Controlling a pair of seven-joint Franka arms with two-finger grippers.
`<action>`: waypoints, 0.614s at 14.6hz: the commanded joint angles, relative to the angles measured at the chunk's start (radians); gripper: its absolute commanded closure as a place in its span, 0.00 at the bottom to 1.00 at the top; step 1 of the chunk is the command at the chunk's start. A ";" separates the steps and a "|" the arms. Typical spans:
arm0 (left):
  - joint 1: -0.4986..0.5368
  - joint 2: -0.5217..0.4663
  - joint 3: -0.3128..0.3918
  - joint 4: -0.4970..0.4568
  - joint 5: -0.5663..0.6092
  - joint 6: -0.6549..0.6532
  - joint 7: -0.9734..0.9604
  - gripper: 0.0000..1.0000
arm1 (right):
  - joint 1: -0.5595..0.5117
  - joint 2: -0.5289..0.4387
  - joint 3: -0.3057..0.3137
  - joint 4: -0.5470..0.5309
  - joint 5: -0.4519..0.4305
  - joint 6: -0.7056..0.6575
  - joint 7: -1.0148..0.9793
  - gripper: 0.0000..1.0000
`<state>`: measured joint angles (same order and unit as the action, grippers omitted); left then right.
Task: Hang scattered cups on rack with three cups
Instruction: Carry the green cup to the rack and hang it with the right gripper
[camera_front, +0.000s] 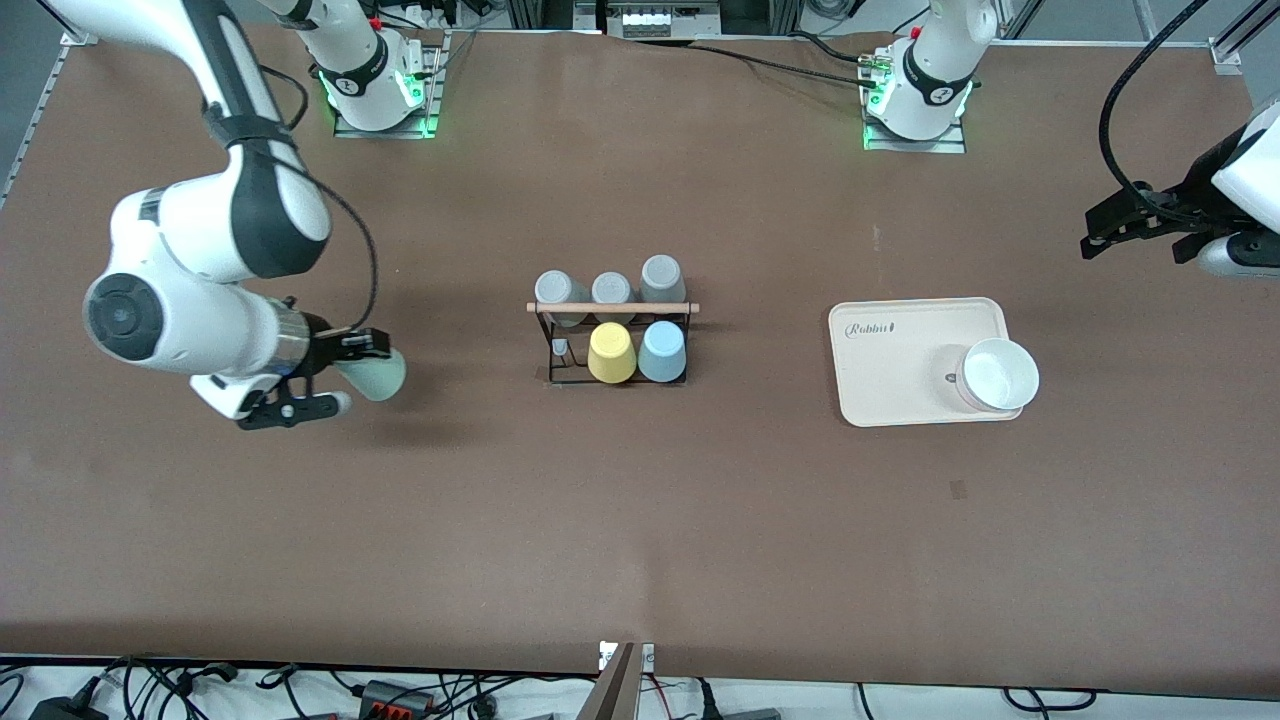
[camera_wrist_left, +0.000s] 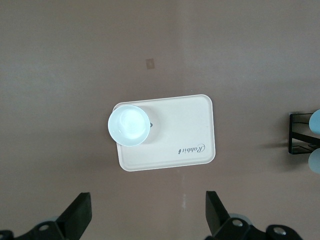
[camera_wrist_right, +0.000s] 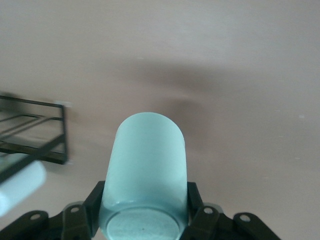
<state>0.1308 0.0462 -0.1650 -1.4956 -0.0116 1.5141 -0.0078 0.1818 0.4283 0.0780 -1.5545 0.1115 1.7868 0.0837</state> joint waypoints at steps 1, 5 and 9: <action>0.009 -0.016 -0.001 0.003 -0.001 0.002 -0.004 0.00 | 0.085 0.040 -0.003 0.074 0.007 -0.027 0.158 0.86; 0.009 -0.017 -0.001 0.001 0.002 -0.005 -0.006 0.00 | 0.208 0.093 -0.003 0.174 0.008 -0.026 0.413 0.86; 0.009 -0.017 0.004 0.003 0.001 -0.003 -0.001 0.00 | 0.277 0.130 -0.003 0.234 0.010 -0.024 0.551 0.86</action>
<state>0.1326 0.0444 -0.1585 -1.4929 -0.0116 1.5140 -0.0089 0.4385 0.5215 0.0803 -1.3867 0.1117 1.7825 0.5722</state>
